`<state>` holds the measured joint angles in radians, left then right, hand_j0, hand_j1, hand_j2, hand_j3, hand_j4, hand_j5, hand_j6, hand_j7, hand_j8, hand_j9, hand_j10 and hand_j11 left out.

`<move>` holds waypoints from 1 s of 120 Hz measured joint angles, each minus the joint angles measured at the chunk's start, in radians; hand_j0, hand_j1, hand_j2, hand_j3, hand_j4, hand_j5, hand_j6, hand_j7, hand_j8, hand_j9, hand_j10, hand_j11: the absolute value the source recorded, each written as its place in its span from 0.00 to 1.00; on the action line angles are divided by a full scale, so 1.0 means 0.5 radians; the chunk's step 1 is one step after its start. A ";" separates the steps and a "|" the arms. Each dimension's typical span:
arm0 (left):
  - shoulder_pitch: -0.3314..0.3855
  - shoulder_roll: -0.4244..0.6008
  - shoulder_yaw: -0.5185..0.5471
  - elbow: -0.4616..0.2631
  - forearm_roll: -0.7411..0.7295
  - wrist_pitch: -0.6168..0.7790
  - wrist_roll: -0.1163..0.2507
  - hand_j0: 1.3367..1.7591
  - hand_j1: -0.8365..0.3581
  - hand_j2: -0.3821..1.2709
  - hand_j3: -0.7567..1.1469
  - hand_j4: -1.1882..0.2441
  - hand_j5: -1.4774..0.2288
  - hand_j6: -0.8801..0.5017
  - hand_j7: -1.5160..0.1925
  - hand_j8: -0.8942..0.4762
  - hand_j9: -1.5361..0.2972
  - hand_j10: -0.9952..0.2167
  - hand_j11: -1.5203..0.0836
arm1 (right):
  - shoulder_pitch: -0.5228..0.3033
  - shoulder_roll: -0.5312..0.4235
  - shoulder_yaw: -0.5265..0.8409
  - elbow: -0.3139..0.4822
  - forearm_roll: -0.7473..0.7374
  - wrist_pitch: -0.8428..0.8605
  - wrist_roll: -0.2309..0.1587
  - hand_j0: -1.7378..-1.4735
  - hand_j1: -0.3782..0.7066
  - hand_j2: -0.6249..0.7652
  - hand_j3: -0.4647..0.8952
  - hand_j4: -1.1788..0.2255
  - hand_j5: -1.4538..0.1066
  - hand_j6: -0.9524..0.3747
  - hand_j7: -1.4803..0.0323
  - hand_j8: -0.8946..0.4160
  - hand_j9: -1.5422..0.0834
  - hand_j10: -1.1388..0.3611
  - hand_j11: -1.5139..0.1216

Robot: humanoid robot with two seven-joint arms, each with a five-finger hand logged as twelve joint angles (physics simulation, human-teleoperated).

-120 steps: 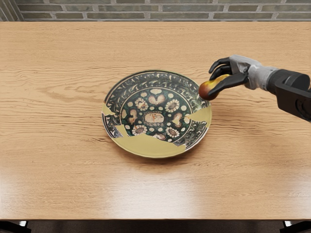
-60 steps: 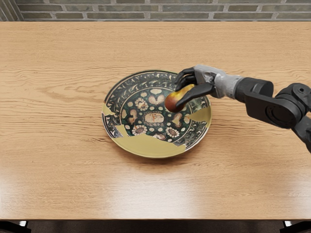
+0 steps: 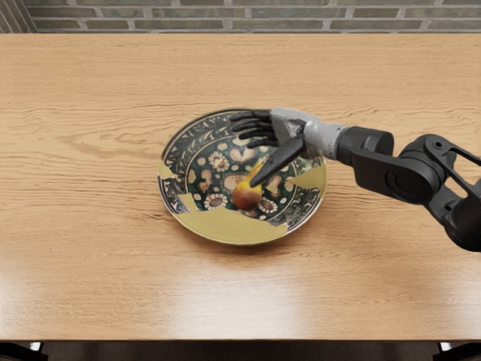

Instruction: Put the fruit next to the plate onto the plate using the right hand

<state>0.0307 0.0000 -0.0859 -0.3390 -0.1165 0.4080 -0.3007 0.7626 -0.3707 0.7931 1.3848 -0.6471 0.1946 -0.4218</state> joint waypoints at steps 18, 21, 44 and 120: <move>0.000 0.000 0.000 0.000 0.000 0.000 0.000 0.76 0.99 0.23 0.40 0.83 0.87 0.64 0.89 0.65 0.84 0.82 0.95 | 0.010 -0.006 0.024 -0.001 0.101 0.171 0.002 0.30 0.12 0.50 0.34 0.76 0.84 0.63 0.88 0.62 0.86 0.70 0.84; 0.000 0.000 0.000 0.000 0.000 0.000 0.000 0.76 0.99 0.23 0.40 0.83 0.87 0.64 0.89 0.65 0.84 0.82 0.95 | 0.010 -0.018 0.052 -0.001 0.143 0.254 0.002 0.30 0.11 0.49 0.34 0.77 0.85 0.64 0.90 0.63 0.87 0.71 0.85; 0.000 0.000 0.000 0.000 0.000 0.000 0.000 0.76 0.99 0.23 0.40 0.83 0.87 0.64 0.89 0.65 0.84 0.82 0.95 | -0.004 -0.092 0.259 -0.007 0.467 0.733 0.003 0.30 0.06 0.47 0.34 0.81 0.90 0.69 0.95 0.66 0.92 0.74 0.90; 0.000 0.000 0.000 -0.001 -0.001 0.000 0.000 0.76 0.99 0.23 0.40 0.83 0.87 0.64 0.89 0.65 0.84 0.82 0.95 | -0.366 -0.644 0.485 -0.015 1.247 0.833 0.003 0.30 0.03 0.45 0.34 0.84 0.93 0.72 0.98 0.68 0.95 0.76 0.92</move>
<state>0.0308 0.0000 -0.0858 -0.3394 -0.1172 0.4080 -0.3006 0.5795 -0.6925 1.0357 1.3773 -0.0235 0.6109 -0.4205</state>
